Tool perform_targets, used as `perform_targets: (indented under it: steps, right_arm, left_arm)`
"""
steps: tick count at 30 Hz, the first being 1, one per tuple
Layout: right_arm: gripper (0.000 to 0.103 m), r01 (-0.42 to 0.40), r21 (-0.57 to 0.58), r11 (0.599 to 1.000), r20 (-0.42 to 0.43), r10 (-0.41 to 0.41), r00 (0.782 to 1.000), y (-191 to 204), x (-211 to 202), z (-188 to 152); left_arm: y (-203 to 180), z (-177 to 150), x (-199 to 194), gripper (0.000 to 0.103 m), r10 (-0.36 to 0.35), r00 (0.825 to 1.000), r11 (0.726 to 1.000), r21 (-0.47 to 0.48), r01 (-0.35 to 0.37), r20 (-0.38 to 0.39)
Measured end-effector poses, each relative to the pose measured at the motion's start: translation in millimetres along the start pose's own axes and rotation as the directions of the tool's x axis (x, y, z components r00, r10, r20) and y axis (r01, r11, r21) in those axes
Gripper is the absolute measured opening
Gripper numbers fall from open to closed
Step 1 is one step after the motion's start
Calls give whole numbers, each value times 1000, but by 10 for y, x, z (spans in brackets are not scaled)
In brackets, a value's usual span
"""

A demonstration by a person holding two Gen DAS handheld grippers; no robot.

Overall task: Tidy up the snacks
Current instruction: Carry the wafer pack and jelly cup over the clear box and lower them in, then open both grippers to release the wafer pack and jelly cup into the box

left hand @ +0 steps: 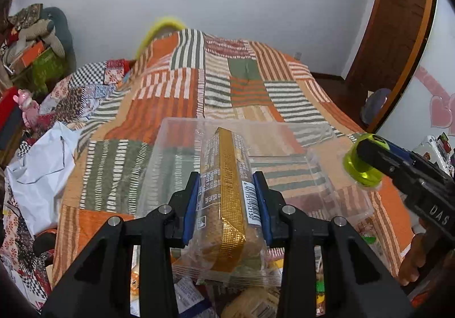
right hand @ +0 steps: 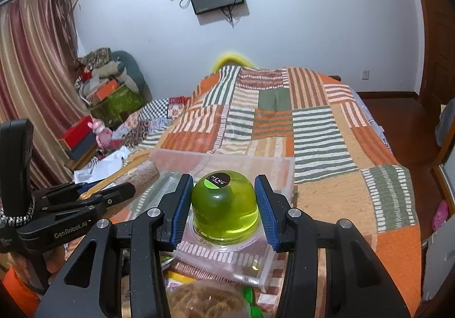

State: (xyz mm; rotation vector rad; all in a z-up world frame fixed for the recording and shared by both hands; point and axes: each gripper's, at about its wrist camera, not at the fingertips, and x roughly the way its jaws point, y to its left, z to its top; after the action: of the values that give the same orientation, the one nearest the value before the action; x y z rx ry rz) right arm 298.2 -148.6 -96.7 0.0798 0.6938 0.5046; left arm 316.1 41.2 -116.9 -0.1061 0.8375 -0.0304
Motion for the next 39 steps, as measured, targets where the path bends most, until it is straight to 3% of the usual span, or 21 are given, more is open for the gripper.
perform_targets:
  steps: [19, 26, 30, 34, 39]
  right_arm:
    - [42, 40, -90, 995, -174, -56, 983, 2, 576, -140]
    - [42, 47, -87, 995, -181, -63, 982, 6, 577, -131]
    - [42, 67, -90, 994, -164, -81, 983, -12, 544, -104]
    - [50, 66, -76, 995, -158, -78, 984, -36, 484, -98]
    - [50, 64, -72, 995, -148, -74, 986, -36, 341, -103]
  left_arm:
    - [-144, 49, 535, 36, 4, 994, 999, 44, 1, -112]
    - [-215, 57, 514, 36, 38, 996, 995, 95, -30, -85]
    - [-229, 56, 458, 37, 28, 996, 995, 102, -20, -79]
    - [-208, 34, 381, 37, 25, 997, 994, 107, -17, -75]
    - [-157, -15, 232, 37, 19, 997, 995, 101, -12, -69]
